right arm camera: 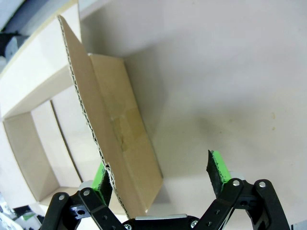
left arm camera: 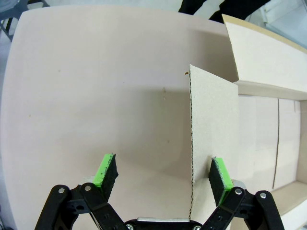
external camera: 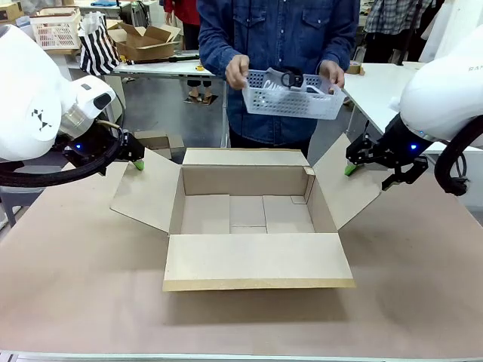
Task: Pack the gift set into the box.
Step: Lift both hands away from the flaps of the Package Box.
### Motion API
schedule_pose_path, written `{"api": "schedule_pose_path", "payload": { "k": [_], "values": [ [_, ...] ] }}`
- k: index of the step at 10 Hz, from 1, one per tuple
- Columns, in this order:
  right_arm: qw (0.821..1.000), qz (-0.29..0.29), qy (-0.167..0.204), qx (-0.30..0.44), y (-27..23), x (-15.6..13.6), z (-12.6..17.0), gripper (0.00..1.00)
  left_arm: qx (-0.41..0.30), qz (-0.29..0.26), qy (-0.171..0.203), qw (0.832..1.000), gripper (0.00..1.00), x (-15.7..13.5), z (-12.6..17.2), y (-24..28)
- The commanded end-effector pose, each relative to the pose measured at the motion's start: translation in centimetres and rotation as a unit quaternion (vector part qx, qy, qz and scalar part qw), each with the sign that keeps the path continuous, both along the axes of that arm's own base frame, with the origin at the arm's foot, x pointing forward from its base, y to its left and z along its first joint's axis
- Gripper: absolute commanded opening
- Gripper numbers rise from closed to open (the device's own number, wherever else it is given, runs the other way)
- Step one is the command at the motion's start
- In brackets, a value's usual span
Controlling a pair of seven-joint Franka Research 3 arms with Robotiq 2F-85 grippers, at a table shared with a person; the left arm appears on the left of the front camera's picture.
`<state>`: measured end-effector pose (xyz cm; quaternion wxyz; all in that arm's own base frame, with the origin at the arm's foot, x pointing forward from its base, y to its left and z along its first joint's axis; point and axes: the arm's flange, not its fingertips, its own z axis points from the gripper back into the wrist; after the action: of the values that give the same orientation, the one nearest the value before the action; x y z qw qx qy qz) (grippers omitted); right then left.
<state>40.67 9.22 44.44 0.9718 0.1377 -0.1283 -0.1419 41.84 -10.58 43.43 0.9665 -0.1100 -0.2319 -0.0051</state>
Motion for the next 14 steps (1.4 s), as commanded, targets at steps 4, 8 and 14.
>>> {"api": "schedule_pose_path", "payload": {
  "k": [4,8,14],
  "values": [
    [1.000,-0.011,0.001,-0.008,0.17,0.08,0.37,1.00,0.004,0.006,0.003,1.000,1.00,-0.07,0.20,0.04],
    [1.000,-0.011,0.001,-0.008,0.17,0.08,0.37,1.00,0.004,0.006,0.003,1.000,1.00,-0.07,0.20,0.04],
    [1.000,-0.011,0.001,-0.008,0.17,0.08,0.37,1.00,0.004,0.006,0.003,1.000,1.00,-0.07,0.20,0.04]
  ]
}}
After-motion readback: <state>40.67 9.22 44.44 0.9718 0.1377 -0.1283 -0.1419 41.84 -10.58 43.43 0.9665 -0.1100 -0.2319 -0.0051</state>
